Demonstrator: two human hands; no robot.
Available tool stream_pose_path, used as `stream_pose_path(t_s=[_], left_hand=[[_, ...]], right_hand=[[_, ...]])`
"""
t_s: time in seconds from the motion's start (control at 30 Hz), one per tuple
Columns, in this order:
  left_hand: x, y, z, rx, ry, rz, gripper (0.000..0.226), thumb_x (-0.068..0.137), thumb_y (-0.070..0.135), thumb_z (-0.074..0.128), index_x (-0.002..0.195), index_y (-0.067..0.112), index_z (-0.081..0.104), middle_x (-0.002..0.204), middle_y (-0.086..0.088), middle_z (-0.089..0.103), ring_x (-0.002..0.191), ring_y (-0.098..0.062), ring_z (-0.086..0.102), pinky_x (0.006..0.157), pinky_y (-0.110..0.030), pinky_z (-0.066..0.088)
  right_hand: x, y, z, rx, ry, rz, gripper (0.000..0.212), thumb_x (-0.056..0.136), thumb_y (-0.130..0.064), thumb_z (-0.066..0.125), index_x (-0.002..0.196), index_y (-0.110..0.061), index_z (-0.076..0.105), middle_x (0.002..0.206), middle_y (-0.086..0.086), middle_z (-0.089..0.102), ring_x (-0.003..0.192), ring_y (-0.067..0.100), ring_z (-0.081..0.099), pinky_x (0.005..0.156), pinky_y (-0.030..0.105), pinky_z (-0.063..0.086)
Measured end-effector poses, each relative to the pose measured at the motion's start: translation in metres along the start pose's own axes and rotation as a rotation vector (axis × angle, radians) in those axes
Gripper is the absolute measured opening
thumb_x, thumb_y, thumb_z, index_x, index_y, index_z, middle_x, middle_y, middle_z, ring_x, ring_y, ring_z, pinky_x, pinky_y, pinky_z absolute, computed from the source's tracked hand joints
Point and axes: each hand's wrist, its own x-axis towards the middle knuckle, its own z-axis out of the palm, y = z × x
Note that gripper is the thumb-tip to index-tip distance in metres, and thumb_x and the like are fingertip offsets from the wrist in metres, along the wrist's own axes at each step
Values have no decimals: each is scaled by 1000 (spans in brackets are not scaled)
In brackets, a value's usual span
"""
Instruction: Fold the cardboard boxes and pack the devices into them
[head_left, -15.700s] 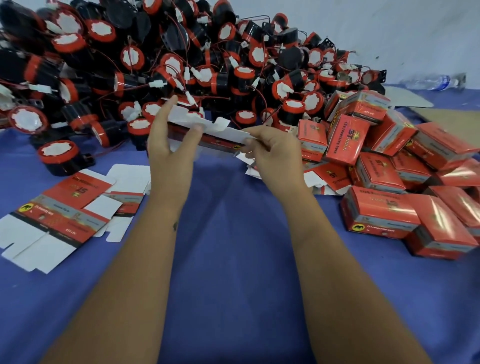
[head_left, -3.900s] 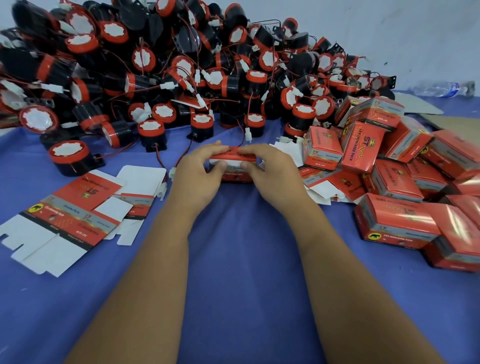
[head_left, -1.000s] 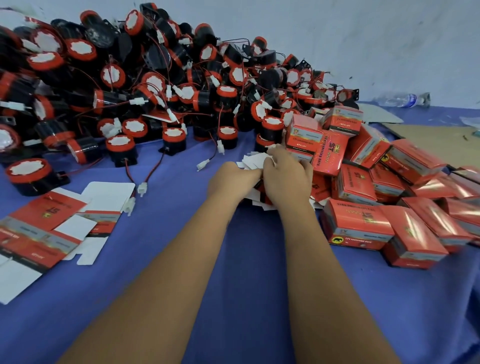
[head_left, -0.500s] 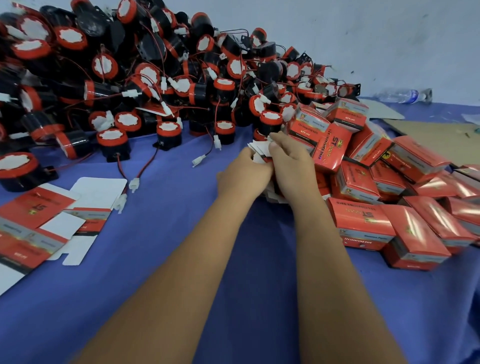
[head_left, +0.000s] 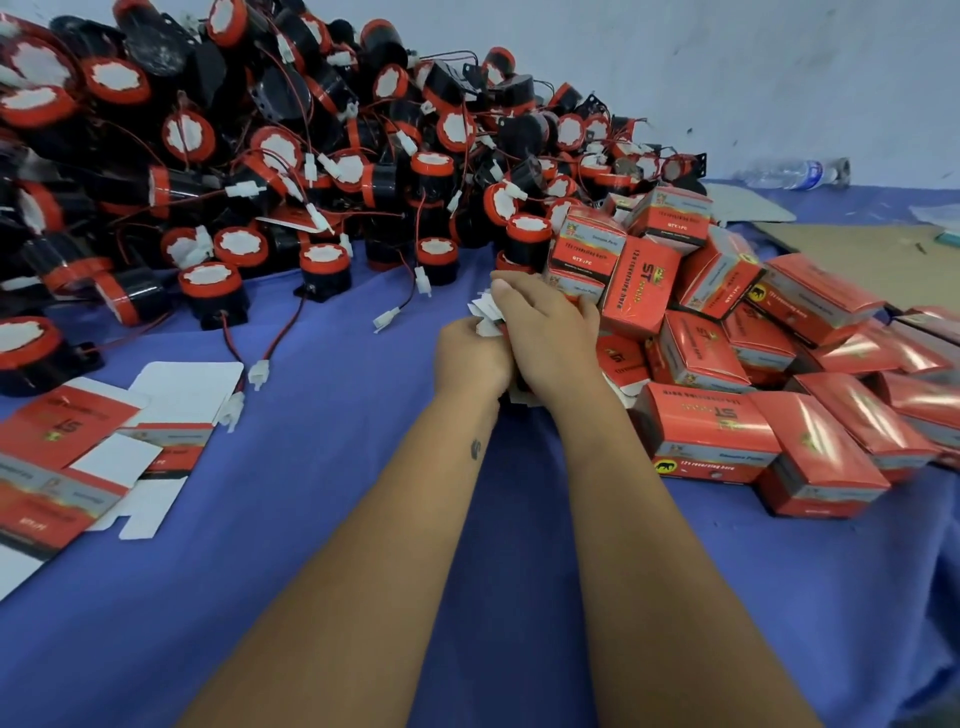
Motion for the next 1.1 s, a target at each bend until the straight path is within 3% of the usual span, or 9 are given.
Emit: stream_pose_path(t_s=[0.13,0.2,0.27,0.33,0.43,0.5,0.7,0.93,1.1], left_hand=[[-2,9,-28,-31,-29,26,15,83,-3,62,79,9,69,74,-16,73,66,-33,73,56,-41,61],[4,17,-60,-42,-49,56,18,80,-13,63,79,4,69,70,-19,71,52,-26,69,47,-39,59],[13,21,-98,57,44,117,11,80,-7,68,88,0,71,89,-23,73,69,-30,70,68,-46,62],[24,20,-130,354,228,224,16,81,12,75,97,9,70,105,-13,72,91,-29,66,82,-38,54],[33,11,-152,850,428,244,61,80,42,77,128,9,59,135,-15,56,130,-37,42,103,-44,37],[32,0,-151,954,439,182,88,82,45,74,151,8,33,158,-18,29,148,-38,18,118,-50,21],[27,-26,-128,1097,355,158,71,98,51,40,155,12,25,165,-11,15,153,-33,-5,117,-64,-5],[24,-29,-125,1087,328,239,57,100,42,39,153,19,33,165,-10,18,153,-30,-8,117,-62,-6],[20,-27,-121,1049,343,303,62,100,42,43,154,16,28,163,-7,24,153,-28,-3,118,-63,-2]], right_hand=[[-1,2,-2,84,79,24,32,103,-33,38,123,-28,63,115,-16,56,77,-43,18,120,44,4],[-2,5,-3,81,122,63,34,104,-30,37,124,-24,63,110,-13,56,66,-39,19,120,46,9],[-2,4,1,-15,116,93,32,103,-28,39,124,-25,63,119,-10,60,79,-20,29,119,44,10],[-1,3,7,-146,58,81,33,101,-27,42,128,-26,61,135,-6,57,113,-2,41,119,43,10],[-3,2,19,-249,-4,-1,36,98,-21,47,133,-21,59,138,0,56,128,21,48,115,43,22],[-6,-1,27,-268,-44,-74,33,97,-19,50,128,-15,62,133,6,59,123,27,52,109,45,34],[-8,-4,43,-395,-102,-127,40,95,-33,57,134,-21,55,125,7,58,119,30,48,101,39,38],[-2,-4,36,58,-62,120,30,89,-15,69,118,-15,64,88,-11,58,86,11,61,81,31,54],[0,-1,34,185,-8,154,11,92,-13,65,93,-22,59,96,-7,62,89,11,60,73,27,53]])
